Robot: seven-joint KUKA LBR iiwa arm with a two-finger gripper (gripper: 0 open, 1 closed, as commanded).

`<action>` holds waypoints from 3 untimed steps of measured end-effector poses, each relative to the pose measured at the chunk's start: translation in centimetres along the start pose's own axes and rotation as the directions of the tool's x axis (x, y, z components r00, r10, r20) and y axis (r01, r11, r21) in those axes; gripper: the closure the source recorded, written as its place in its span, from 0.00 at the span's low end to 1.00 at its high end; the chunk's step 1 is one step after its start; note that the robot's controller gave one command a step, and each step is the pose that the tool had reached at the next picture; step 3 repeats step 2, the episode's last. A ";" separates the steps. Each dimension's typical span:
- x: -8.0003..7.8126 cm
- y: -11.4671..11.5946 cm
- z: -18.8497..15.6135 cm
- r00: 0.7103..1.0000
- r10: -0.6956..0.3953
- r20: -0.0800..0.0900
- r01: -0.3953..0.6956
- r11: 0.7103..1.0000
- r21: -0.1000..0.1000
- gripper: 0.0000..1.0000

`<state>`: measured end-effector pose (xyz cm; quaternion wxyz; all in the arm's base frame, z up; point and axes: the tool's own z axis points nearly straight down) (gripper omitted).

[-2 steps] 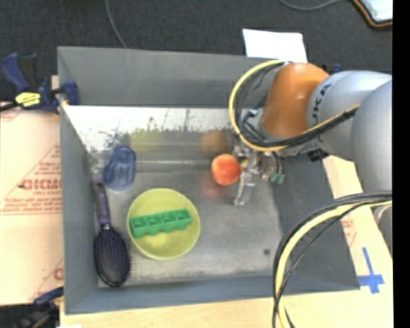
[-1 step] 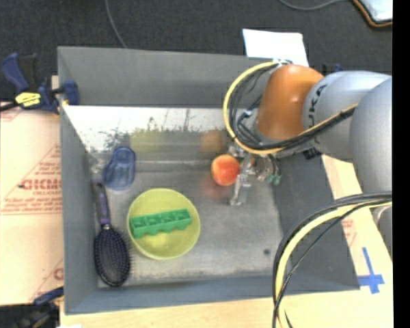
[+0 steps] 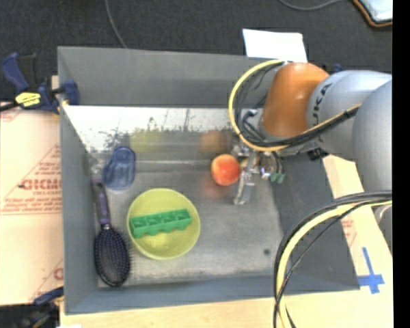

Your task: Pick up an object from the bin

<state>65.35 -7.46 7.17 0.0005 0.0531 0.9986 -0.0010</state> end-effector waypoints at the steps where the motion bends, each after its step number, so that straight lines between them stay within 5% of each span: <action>1: 0.3 0.7 0.0 0.999 -0.036 0.014 0.036 0.999 0.005 0.00; 2: -0.2 -0.1 -0.1 1.000 -0.004 0.007 0.004 1.000 0.001 1.00; 3: -0.2 -0.1 -0.1 1.000 -0.004 0.007 0.004 1.000 0.001 1.00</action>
Offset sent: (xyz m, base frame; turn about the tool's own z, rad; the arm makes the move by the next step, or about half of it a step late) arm 0.0000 0.0000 0.0000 -0.0004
